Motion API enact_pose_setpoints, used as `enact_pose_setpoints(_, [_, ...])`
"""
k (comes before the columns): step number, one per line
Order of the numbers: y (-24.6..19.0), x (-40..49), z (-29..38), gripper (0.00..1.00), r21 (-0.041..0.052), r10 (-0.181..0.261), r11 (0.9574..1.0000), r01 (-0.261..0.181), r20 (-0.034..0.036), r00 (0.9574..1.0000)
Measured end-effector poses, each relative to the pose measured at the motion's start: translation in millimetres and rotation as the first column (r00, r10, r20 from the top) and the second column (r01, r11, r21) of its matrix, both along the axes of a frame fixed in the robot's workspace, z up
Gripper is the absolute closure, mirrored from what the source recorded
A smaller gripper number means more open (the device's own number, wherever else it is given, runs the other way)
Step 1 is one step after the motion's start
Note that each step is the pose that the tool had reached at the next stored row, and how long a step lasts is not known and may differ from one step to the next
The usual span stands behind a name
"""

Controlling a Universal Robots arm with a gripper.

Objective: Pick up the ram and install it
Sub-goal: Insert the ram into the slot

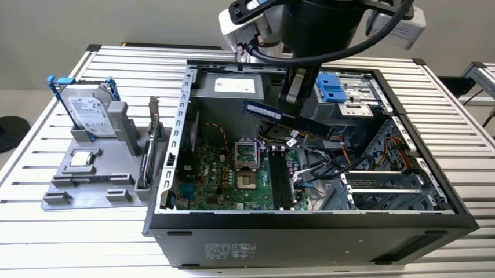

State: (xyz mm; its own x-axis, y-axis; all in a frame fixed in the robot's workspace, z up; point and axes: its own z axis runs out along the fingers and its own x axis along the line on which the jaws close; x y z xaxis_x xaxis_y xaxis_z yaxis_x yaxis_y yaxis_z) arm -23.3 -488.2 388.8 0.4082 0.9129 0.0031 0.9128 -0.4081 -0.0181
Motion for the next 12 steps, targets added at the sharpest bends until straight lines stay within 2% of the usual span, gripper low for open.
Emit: enact_pose_setpoints(12, [0.0, 0.0, 0.0, 1.00, 0.0000, -0.071, 0.9975, 0.071, 0.0000, 0.9975])
